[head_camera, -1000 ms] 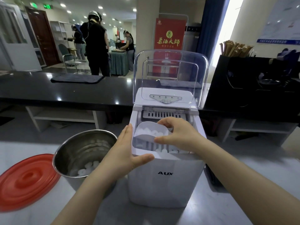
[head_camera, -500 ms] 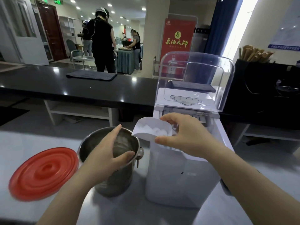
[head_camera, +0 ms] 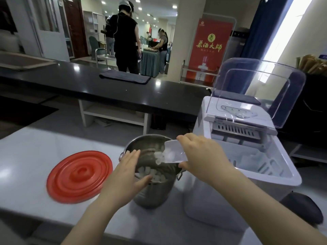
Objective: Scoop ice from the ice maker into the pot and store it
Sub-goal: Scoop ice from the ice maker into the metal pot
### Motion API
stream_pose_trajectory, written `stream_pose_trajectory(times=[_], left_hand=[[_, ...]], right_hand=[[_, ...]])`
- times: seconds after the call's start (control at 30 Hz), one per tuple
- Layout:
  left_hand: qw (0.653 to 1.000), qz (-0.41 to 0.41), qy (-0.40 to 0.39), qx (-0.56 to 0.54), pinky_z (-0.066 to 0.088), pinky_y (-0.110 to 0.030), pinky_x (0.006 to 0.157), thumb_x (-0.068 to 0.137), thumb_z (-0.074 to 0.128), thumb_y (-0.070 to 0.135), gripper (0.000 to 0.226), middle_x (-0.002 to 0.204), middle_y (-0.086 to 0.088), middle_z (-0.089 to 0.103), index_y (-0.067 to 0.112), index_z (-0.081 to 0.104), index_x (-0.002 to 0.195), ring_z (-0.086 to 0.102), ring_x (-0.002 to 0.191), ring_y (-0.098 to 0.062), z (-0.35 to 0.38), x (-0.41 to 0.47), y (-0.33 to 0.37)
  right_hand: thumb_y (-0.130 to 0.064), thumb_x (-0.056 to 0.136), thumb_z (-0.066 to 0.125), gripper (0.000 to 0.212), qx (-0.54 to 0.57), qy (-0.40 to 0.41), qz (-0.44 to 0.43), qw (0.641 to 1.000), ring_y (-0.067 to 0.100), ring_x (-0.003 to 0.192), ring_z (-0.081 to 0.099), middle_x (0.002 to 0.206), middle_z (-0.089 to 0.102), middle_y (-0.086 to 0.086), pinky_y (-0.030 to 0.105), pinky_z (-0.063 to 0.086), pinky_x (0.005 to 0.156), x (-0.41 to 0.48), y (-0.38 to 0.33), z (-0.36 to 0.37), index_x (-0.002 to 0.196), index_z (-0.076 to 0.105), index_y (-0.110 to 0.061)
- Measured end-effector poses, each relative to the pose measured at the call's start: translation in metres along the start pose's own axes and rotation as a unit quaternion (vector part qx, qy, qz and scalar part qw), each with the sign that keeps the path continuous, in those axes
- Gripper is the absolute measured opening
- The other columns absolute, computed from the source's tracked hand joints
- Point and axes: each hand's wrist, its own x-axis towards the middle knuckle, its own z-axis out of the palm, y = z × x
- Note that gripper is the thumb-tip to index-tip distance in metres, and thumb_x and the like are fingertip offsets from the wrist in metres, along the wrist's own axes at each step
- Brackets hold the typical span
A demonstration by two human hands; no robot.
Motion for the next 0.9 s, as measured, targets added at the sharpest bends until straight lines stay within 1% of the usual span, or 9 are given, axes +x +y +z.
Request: stream_pose_trajectory(times=[0.13, 0.27, 0.4, 0.47, 0.57, 0.67, 0.77, 0.83, 0.9], left_hand=[[1.0, 0.019, 0.005, -0.008, 0.002, -0.015, 0.11, 0.088, 0.057, 0.048, 0.082, 0.158, 0.01, 0.007, 0.023, 0.011, 0.151, -0.004, 0.143, -0.001, 0.0, -0.003, -0.004], [0.999, 0.024, 0.016, -0.038, 0.002, -0.011, 0.107, 0.087, 0.061, 0.044, 0.079, 0.157, 0.013, 0.012, 0.025, 0.017, 0.15, -0.004, 0.133, 0.009, 0.001, -0.006, -0.008], [0.995, 0.021, 0.056, -0.078, 0.011, -0.011, 0.106, 0.085, 0.066, 0.032, 0.073, 0.153, 0.015, 0.023, 0.028, 0.026, 0.147, 0.007, 0.137, 0.008, 0.002, -0.009, -0.002], [0.993, 0.028, 0.07, -0.092, 0.017, -0.013, 0.105, 0.084, 0.067, 0.028, 0.071, 0.149, 0.018, 0.027, 0.029, 0.03, 0.145, 0.012, 0.139, 0.005, 0.004, -0.008, 0.006], [0.99, 0.042, 0.078, -0.11, 0.022, -0.017, 0.103, 0.083, 0.068, 0.025, 0.07, 0.14, 0.023, 0.029, 0.033, 0.033, 0.142, 0.014, 0.136, 0.007, 0.006, -0.006, 0.022], [0.987, 0.053, 0.07, -0.131, 0.024, -0.018, 0.103, 0.081, 0.07, 0.027, 0.069, 0.139, 0.023, 0.033, 0.04, 0.033, 0.138, 0.02, 0.136, 0.005, 0.012, -0.003, 0.04], [0.986, 0.062, 0.047, -0.15, 0.026, -0.024, 0.109, 0.074, 0.068, 0.044, 0.071, 0.141, 0.017, 0.039, 0.046, 0.033, 0.135, 0.029, 0.137, -0.002, 0.021, 0.001, 0.058], [0.985, 0.065, 0.034, -0.156, 0.029, -0.03, 0.111, 0.067, 0.06, 0.054, 0.066, 0.141, 0.02, 0.04, 0.058, 0.03, 0.127, 0.032, 0.135, -0.001, 0.028, 0.005, 0.07], [0.986, 0.071, 0.027, -0.151, 0.03, -0.026, 0.108, 0.069, 0.059, 0.053, 0.062, 0.137, 0.025, 0.039, 0.063, 0.027, 0.12, 0.033, 0.132, 0.002, 0.033, 0.009, 0.08]], right_hand=[[-0.038, 0.074, 0.077, 0.055, -0.056, 0.028, -0.023, 0.998, 0.022, 0.087, 0.06, 0.106, 0.059, 0.0, 0.032, 0.048, 0.067, 0.001, -0.009, 0.006, 0.119, 0.052, -0.017], [-0.047, 0.084, 0.064, 0.063, -0.007, 0.05, -0.009, 0.999, 0.02, 0.108, 0.055, 0.126, 0.052, -0.003, 0.029, 0.047, 0.083, -0.006, -0.004, 0.005, 0.135, 0.039, -0.021], [-0.05, 0.081, 0.067, 0.073, 0.093, 0.079, 0.051, 0.991, 0.016, 0.12, 0.048, 0.136, 0.05, -0.007, 0.028, 0.042, 0.093, -0.02, 0.011, -0.004, 0.143, 0.036, -0.025], [-0.049, 0.078, 0.071, 0.076, 0.134, 0.096, 0.084, 0.983, 0.016, 0.119, 0.05, 0.135, 0.053, -0.006, 0.031, 0.043, 0.095, -0.028, 0.024, -0.006, 0.142, 0.04, -0.024], [-0.045, 0.072, 0.077, 0.076, 0.182, 0.128, 0.129, 0.966, 0.018, 0.114, 0.055, 0.129, 0.059, -0.004, 0.036, 0.047, 0.095, -0.039, 0.047, -0.009, 0.138, 0.047, -0.022], [-0.038, 0.072, 0.08, 0.071, 0.214, 0.154, 0.16, 0.951, 0.016, 0.114, 0.055, 0.127, 0.06, -0.005, 0.032, 0.045, 0.095, -0.053, 0.073, -0.013, 0.135, 0.052, -0.022], [-0.042, 0.074, 0.077, 0.073, 0.199, 0.109, 0.179, 0.957, 0.016, 0.116, 0.054, 0.131, 0.057, -0.007, 0.03, 0.044, 0.095, -0.068, 0.104, -0.013, 0.138, 0.048, -0.025], [-0.046, 0.073, 0.076, 0.076, 0.182, 0.065, 0.194, 0.962, 0.017, 0.119, 0.053, 0.135, 0.055, -0.007, 0.033, 0.043, 0.097, -0.076, 0.127, -0.011, 0.14, 0.045, -0.027], [-0.048, 0.072, 0.076, 0.079, 0.175, 0.023, 0.201, 0.964, 0.016, 0.116, 0.054, 0.134, 0.055, -0.006, 0.033, 0.045, 0.097, -0.08, 0.146, -0.01, 0.141, 0.043, -0.03]])
